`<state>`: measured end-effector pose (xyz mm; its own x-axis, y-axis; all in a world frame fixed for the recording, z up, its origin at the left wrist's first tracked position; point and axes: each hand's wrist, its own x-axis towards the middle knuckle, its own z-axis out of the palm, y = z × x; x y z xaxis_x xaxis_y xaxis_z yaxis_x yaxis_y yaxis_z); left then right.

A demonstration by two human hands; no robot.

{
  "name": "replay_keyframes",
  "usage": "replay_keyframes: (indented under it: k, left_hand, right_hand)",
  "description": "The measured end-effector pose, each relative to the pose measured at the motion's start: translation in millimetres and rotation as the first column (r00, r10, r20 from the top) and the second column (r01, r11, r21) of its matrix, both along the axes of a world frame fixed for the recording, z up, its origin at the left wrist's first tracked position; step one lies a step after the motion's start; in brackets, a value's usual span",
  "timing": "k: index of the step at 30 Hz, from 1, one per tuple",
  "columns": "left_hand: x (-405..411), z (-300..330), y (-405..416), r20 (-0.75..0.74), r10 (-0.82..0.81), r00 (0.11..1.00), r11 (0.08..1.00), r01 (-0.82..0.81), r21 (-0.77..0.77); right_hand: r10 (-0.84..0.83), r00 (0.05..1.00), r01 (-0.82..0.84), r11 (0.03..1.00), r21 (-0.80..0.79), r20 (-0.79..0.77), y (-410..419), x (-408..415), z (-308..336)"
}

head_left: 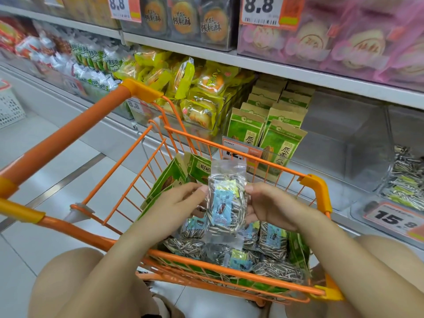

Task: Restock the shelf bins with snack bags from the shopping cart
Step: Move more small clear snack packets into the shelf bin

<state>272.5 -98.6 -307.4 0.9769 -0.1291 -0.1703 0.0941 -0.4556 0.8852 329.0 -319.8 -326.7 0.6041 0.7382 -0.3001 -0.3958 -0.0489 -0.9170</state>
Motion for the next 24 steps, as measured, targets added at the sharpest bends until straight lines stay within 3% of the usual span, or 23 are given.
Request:
replay_keyframes:
  k: [4, 8, 10, 12, 13, 14, 15, 17, 19, 21, 24]
  left_hand:
    - [-0.5, 10.5, -3.6, -0.175, -0.128, 0.976, 0.987, 0.109, -0.114]
    - [7.2, 9.3, -15.3, -0.170, -0.079, 0.982, 0.990, 0.057, -0.128]
    - [16.9, 7.6, -17.0, -0.151, -0.046, 0.987, 0.997, 0.036, -0.073]
    - [29.2, 4.8, -11.6, -0.046, -0.047, 0.998, 0.987, 0.053, 0.149]
    - [36.3, 2.4, -6.4, 0.016, -0.106, 0.994, 0.925, 0.093, 0.369]
    - [41.7, 0.1, -3.0, 0.011, -0.207, 0.978, 0.806, 0.164, 0.568]
    - [44.5, -2.7, -1.6, -0.082, -0.306, 0.949, 0.674, 0.276, 0.685]
    - [44.9, -12.5, -4.0, -0.374, -0.412, 0.831, 0.487, 0.548, 0.681]
    - [41.0, -23.8, -11.3, -0.570, -0.435, 0.697, 0.303, 0.709, 0.637]
    - [40.5, -33.3, -16.6, -0.612, -0.454, 0.647, 0.113, 0.723, 0.681]
    - [44.2, -37.7, -18.8, -0.630, -0.453, 0.631, 0.030, 0.717, 0.697]
  right_hand:
    - [-0.154, 0.982, 0.162, 0.984, 0.076, -0.111, -1.3, -1.6, 3.7]
    - [-0.233, 0.972, 0.233, 0.972, -0.005, 0.023, -0.2, -6.5, 4.4]
    - [-0.305, 0.946, 0.314, 0.946, -0.077, 0.106, -0.2, -6.8, 4.8]
    - [-0.385, 0.908, 0.411, 0.896, -0.170, 0.164, -2.2, -3.7, 2.4]
    - [-0.420, 0.887, 0.455, 0.864, -0.214, 0.192, -4.0, -1.8, 1.1]
    - [-0.447, 0.867, 0.493, 0.834, -0.248, 0.220, -5.9, 0.5, -0.6]
    - [-0.469, 0.850, 0.522, 0.809, -0.269, 0.240, -7.8, 2.4, -1.5]
    - [-0.507, 0.828, 0.558, 0.790, -0.256, 0.240, -9.4, 4.1, -0.1]
    - [-0.515, 0.823, 0.563, 0.796, -0.224, 0.238, -10.1, 4.6, 0.7]
    - [-0.507, 0.824, 0.559, 0.800, -0.217, 0.253, -10.4, 5.3, -0.5]
    - [-0.518, 0.819, 0.565, 0.801, -0.198, 0.247, -11.4, 5.9, -1.3]
